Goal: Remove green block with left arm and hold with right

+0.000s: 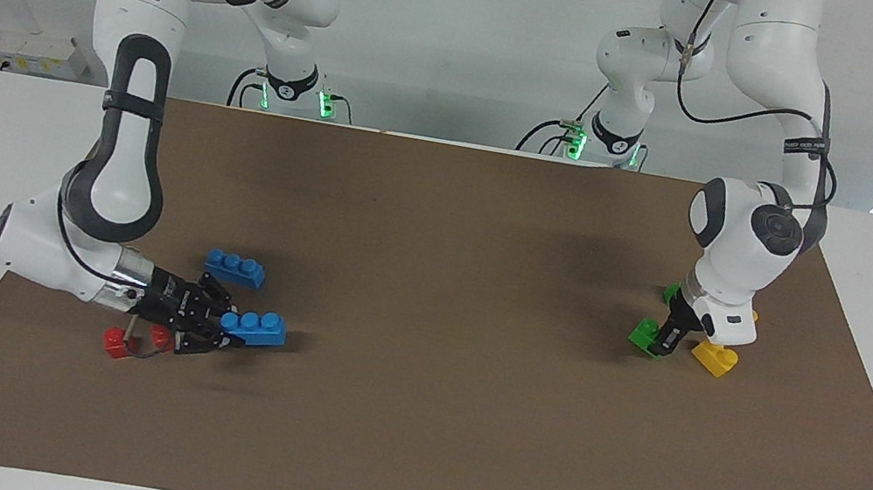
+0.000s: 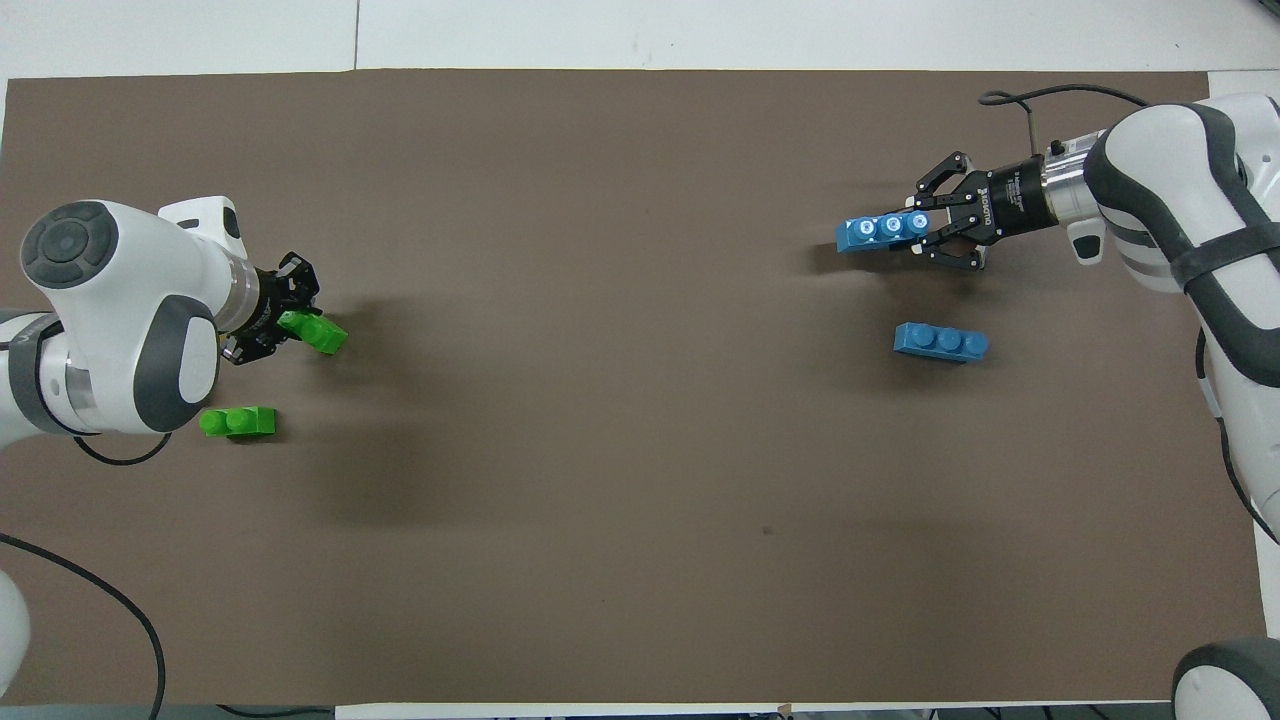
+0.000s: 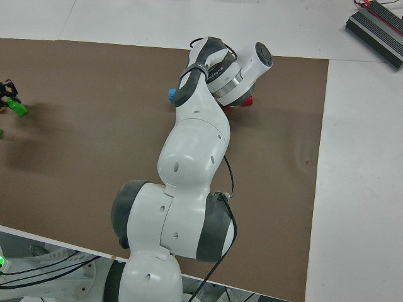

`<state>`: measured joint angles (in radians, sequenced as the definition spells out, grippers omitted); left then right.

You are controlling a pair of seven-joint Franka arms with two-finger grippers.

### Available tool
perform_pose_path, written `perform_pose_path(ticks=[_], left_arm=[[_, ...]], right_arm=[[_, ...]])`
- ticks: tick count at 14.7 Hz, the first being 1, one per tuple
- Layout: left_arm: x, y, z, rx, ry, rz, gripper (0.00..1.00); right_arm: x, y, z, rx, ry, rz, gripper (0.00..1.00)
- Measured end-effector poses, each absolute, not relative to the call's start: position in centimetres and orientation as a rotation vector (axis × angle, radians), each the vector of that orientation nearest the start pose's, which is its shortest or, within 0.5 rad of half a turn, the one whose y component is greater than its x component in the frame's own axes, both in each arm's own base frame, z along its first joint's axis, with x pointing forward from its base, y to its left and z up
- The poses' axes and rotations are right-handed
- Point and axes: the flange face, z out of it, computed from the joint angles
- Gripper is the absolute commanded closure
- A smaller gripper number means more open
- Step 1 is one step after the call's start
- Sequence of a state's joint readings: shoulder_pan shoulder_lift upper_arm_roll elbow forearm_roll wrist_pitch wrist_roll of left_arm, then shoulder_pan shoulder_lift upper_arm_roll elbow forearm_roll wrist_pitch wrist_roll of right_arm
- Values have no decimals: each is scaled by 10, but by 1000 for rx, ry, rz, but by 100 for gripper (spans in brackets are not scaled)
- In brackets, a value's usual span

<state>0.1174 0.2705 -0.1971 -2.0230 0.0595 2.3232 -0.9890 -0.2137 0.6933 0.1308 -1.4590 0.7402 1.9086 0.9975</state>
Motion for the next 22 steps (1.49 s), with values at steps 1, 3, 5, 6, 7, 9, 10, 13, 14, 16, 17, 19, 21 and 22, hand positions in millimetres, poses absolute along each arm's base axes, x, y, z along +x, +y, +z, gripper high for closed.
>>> perform_pose_path(ticks=[1,3,5,6,7,9,10,13,14,16,17,19,21,22], left_arm=[[597,-43,318,-2872,-1340,-43,100],[599,-43,315,-2883,-1327,-51,100],[599,-44,315,-2912,-1263,-54,100],[599,-44,315,-2934,-1213,-56,100],[599,-44,315,-2955,-1161,-56,100],[599,-43,315,-2982,-1090,-56,100],[599,-42,315,-2986,-1077,-55,100],[599,-35,315,-2989,-1064,-55,100],[599,-33,315,-2989,-1064,-55,100],[599,-32,315,-2991,-1056,-55,100],[599,-31,315,-2996,-1041,-55,100],[599,-30,315,-3011,-996,-55,0],[599,-29,311,-3018,-965,-42,0],[598,-28,310,-3019,-957,-37,0]], right_arm=[[702,-25,275,-1859,1650,702,100],[701,-23,268,-1857,1661,699,100],[700,-21,265,-1861,1669,689,100],[700,-21,263,-1869,1676,679,100],[700,-21,261,-1871,1684,674,100],[699,-21,258,-1862,1704,670,100],[698,-21,256,-1856,1716,671,100],[696,-21,251,-1847,1740,666,100],[696,-21,251,-1844,1745,665,100],[695,-20,252,-1836,1757,661,100],[694,-20,252,-1833,1762,659,100],[694,-20,252,-1830,1767,656,37],[692,-18,249,-1829,1773,651,10],[693,-15,249,-1833,1772,646,5]])
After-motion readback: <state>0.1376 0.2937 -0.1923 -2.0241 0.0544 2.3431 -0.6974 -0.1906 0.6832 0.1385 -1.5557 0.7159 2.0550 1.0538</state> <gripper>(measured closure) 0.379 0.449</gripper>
